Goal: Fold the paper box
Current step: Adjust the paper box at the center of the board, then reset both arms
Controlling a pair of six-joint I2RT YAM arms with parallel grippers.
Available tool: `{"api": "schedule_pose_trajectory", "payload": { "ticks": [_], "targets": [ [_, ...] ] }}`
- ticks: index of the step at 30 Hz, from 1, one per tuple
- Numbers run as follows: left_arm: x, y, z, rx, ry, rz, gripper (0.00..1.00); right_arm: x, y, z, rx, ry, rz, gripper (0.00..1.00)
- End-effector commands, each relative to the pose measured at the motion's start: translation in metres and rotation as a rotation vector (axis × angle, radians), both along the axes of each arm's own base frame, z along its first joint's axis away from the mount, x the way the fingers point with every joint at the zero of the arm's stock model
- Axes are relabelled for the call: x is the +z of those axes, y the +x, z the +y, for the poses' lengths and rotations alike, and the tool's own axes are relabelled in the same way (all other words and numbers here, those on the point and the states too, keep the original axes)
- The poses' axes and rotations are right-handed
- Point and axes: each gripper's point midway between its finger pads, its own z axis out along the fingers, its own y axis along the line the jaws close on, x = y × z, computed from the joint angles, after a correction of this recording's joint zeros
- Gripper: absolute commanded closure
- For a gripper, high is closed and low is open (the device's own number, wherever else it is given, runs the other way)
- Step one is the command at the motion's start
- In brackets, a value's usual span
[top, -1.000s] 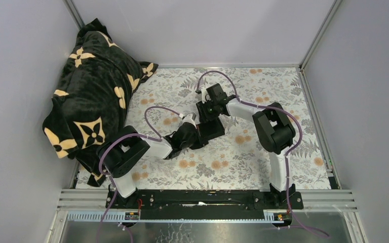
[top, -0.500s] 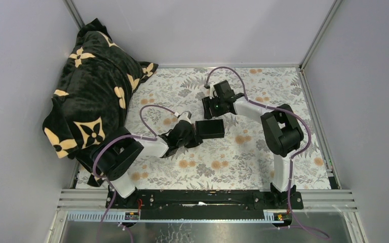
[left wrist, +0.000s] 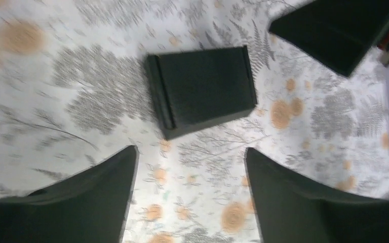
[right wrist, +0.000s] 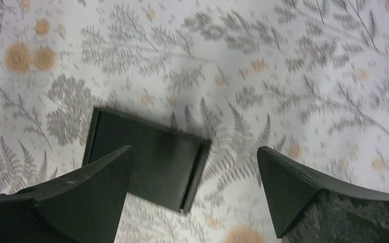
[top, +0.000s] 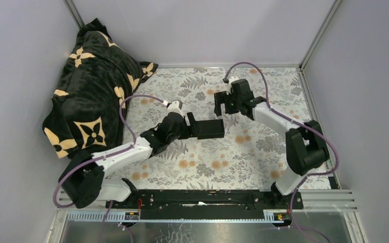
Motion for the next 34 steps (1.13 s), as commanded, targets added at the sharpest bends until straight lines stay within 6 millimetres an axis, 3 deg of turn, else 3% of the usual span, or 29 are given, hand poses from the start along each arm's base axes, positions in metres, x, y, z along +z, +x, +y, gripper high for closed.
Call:
{"api": "schedule_pose_trajectory", "payload": {
  "ticks": [1,7,14,21,34],
  "targets": [
    [0.025,0.015,0.045,0.116,0.167,-0.093,0.03,0.03,-0.018,-0.027,-0.09,0.006,-0.089,0.0],
    [0.038,0.026,0.116,0.314,0.258,-0.15,0.02,0.037,-0.052,-0.074,-0.239,-0.058,-0.155,0.0],
    [0.038,0.027,0.19,0.502,0.241,-0.196,0.02,0.051,-0.069,-0.089,-0.278,-0.038,-0.22,0.0],
    [0.043,0.027,0.212,0.507,0.339,-0.262,0.02,0.055,-0.069,-0.093,-0.292,-0.049,-0.23,0.0],
    [0.041,0.029,0.203,0.466,0.317,-0.256,0.01,0.06,-0.072,-0.093,-0.285,-0.051,-0.225,0.01]
  ]
}}
